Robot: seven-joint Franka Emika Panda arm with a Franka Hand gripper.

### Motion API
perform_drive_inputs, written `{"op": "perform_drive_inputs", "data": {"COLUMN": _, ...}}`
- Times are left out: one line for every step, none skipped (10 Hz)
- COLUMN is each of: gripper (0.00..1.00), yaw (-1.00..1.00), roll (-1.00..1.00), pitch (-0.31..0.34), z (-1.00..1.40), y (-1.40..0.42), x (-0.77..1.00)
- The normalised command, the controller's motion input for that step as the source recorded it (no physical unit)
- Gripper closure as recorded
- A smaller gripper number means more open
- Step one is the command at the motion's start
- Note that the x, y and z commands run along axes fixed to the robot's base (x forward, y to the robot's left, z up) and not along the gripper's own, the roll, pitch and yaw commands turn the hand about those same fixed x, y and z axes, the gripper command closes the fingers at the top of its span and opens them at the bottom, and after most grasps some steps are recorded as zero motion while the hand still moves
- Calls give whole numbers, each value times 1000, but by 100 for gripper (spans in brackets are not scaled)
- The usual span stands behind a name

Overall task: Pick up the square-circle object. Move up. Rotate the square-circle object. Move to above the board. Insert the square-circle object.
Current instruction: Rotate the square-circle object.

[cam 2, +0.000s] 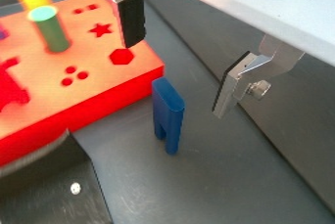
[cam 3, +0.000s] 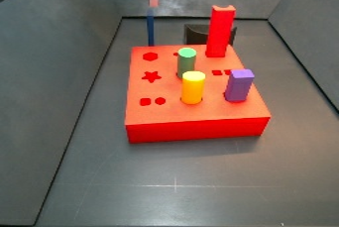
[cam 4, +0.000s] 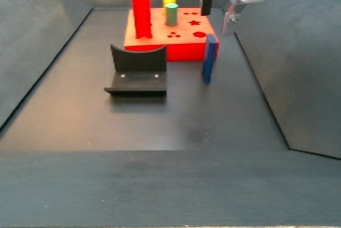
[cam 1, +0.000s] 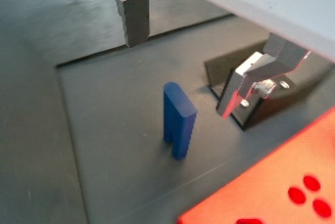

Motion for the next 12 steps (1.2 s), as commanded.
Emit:
{"op": "perform_drive_inputs", "data": {"gripper": 0, "yaw": 1000, "roll": -2, "pitch": 11, "z": 6, "y": -9, "x": 3}}
{"op": "perform_drive_inputs", "data": {"gripper": 0, "yaw": 1000, "roll": -2, "pitch": 12, "z": 6, "y": -9, "x": 3}}
{"op": "perform_drive_inputs", "data": {"gripper": 0, "yaw": 1000, "roll": -2, "pitch": 13, "z": 6, "y": -9, "x": 3}}
{"op": "perform_drive_inputs", "data": {"gripper": 0, "yaw": 1000, "roll": -2, "pitch": 13, "z": 6, "y": -9, "x": 3}}
{"op": "perform_drive_inputs", "data": {"gripper": 0, "yaw": 1000, "roll": -2, "pitch": 15, "z": 6, "y": -9, "x": 3}}
{"op": "perform_drive_inputs", "data": {"gripper": 0, "yaw": 1000, "roll": -3, "pitch": 16, "z": 6, "y": -9, "x": 3}}
{"op": "perform_drive_inputs", "data": {"gripper": 0, "yaw": 1000, "roll": -3, "pitch": 17, "z": 6, "y": -9, "x": 3}}
{"op": "perform_drive_inputs", "data": {"gripper": 0, "yaw": 1000, "roll": -3, "pitch": 19, "z": 6, "y": -9, "x": 3}}
{"op": "perform_drive_inputs", "data": {"gripper": 0, "yaw": 1000, "roll": -3, "pitch": 21, "z": 6, "y": -9, "x": 3}}
{"op": "perform_drive_inputs", "data": {"gripper": 0, "yaw": 1000, "roll": -4, "pitch": 23, "z": 6, "y": -9, "x": 3}}
{"op": "perform_drive_inputs", "data": {"gripper": 0, "yaw": 1000, "roll": -4, "pitch": 26, "z": 6, "y": -9, "x": 3}}
{"op": "perform_drive_inputs", "data": {"gripper": 0, "yaw": 1000, "roll": -5, "pitch": 30, "z": 6, "y": -9, "x": 3}}
